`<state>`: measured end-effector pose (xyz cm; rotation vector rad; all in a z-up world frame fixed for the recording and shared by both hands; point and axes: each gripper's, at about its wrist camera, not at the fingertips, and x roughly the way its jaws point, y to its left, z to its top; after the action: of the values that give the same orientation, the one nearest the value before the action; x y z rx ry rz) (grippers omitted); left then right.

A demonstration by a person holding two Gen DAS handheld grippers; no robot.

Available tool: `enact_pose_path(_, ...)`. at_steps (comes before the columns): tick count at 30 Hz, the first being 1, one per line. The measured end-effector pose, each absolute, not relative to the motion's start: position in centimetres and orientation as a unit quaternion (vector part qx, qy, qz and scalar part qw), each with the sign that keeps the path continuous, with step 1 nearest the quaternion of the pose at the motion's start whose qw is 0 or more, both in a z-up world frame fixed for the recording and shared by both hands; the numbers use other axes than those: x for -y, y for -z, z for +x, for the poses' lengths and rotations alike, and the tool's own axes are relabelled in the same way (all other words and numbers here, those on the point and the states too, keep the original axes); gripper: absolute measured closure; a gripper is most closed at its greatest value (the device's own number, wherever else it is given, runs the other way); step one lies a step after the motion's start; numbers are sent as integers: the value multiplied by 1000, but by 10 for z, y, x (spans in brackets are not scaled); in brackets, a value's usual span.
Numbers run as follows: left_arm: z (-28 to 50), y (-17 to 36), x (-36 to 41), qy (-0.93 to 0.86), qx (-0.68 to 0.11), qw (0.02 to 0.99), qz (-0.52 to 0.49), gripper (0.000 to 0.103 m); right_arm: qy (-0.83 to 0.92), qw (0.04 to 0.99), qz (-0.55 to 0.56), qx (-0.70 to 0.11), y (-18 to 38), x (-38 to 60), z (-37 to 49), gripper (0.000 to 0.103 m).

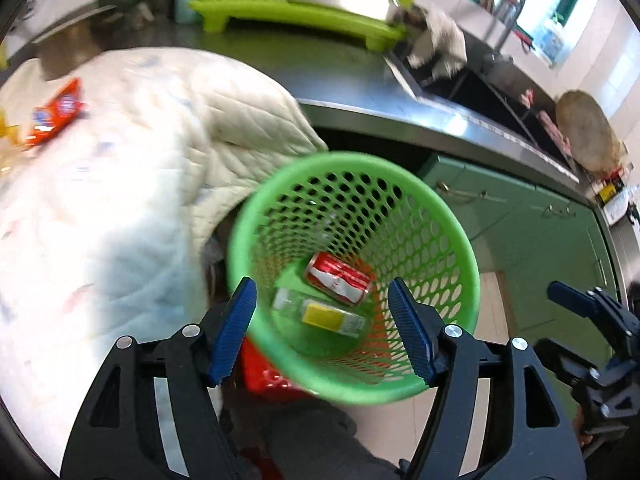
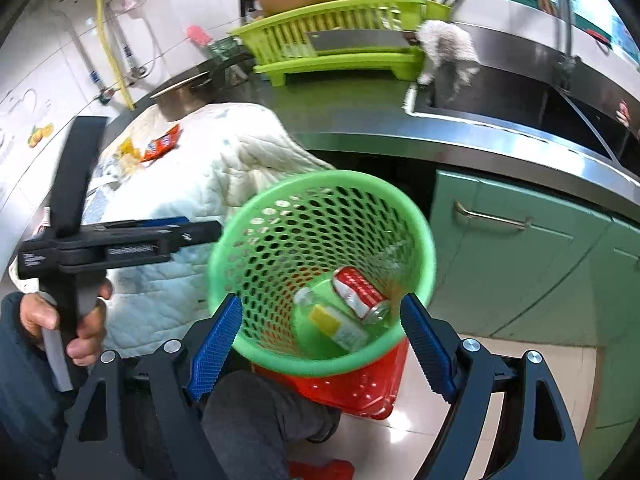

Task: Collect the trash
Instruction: 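Grasp the white milk carton with the right gripper while the left grasps the red snack cup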

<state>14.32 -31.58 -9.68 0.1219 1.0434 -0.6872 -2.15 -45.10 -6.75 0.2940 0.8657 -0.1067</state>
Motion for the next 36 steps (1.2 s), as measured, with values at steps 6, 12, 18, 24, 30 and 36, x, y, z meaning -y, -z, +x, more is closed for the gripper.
enact_pose_path(6, 141, 69, 250, 278, -464, 840, 37, 33, 14, 903, 119, -413, 53, 416, 2, 25)
enact_pose_path(12, 141, 53, 172, 221, -444, 868, 8, 33, -31, 906, 96, -410, 42, 371, 32, 25)
enact_pose_path(18, 134, 40, 78, 151, -421, 894, -28, 30, -80, 905, 75, -412, 34, 316, 67, 25)
enact_pose_path(24, 127, 35, -3, 89, -410, 905, -70, 30, -131, 899, 54, -415, 27, 252, 105, 25)
enact_pose_path(30, 122, 37, -67, 37, -404, 907, -111, 30, -172, 886, 54, -427, 25, 190, 146, 25)
enact_pose_path(36, 124, 37, -117, 0, -392, 909, -144, 28, -190, 868, 82, -452, 24, 134, 199, 25)
